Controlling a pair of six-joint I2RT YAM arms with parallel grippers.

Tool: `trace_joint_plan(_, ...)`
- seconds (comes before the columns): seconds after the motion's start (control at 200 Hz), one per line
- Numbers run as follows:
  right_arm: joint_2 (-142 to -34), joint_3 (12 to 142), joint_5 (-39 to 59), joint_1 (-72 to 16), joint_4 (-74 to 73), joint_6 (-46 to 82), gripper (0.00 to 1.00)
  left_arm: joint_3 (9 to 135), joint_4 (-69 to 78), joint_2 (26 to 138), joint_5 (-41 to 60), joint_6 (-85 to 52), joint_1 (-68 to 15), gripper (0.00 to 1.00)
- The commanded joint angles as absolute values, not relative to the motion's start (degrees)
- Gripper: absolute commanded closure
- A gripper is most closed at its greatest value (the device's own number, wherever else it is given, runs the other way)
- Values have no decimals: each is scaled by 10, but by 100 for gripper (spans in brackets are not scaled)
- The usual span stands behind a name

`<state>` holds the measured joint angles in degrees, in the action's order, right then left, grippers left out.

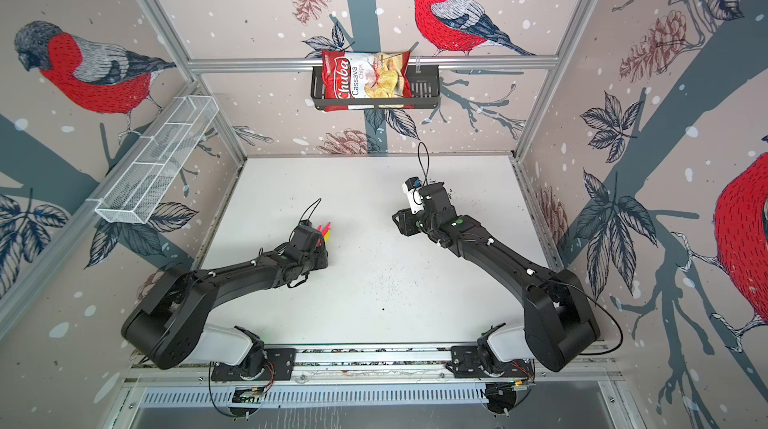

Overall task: Insert the pens into the pen caps
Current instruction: 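Close the left gripper on the yellow highlighter while the right moves inward, then lift the yellow highlighter with the left gripper toward the right gripper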

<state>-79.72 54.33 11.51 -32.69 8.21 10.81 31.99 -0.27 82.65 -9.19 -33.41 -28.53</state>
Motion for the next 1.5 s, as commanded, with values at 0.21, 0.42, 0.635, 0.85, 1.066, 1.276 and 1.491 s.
trace_joint_plan(0.21, -778, 538, 114, -329, 66, 113, 46, 326, -12, 837, -68, -315, -285, 69)
trace_joint_plan(0.42, -770, 538, 113, -328, 68, 114, 46, 332, -7, 847, -31, -301, -286, 82)
trace_joint_plan(0.635, -760, 530, 113, -328, 61, 123, 46, 305, 56, 818, 47, -288, -291, 87)
trace_joint_plan(0.85, -749, 511, 146, -327, 40, 134, 44, 278, 115, 759, 77, -275, -320, 87)
trace_joint_plan(1.066, -747, 477, 235, -326, -12, 160, 42, 265, 157, 705, 90, -256, -365, 87)
trace_joint_plan(1.276, -738, 427, 317, -326, -101, 205, 39, 225, 230, 647, 118, -266, -377, 86)
trace_joint_plan(1.491, -740, 407, 344, -345, -151, 231, 37, 209, 254, 603, 118, -276, -391, 87)
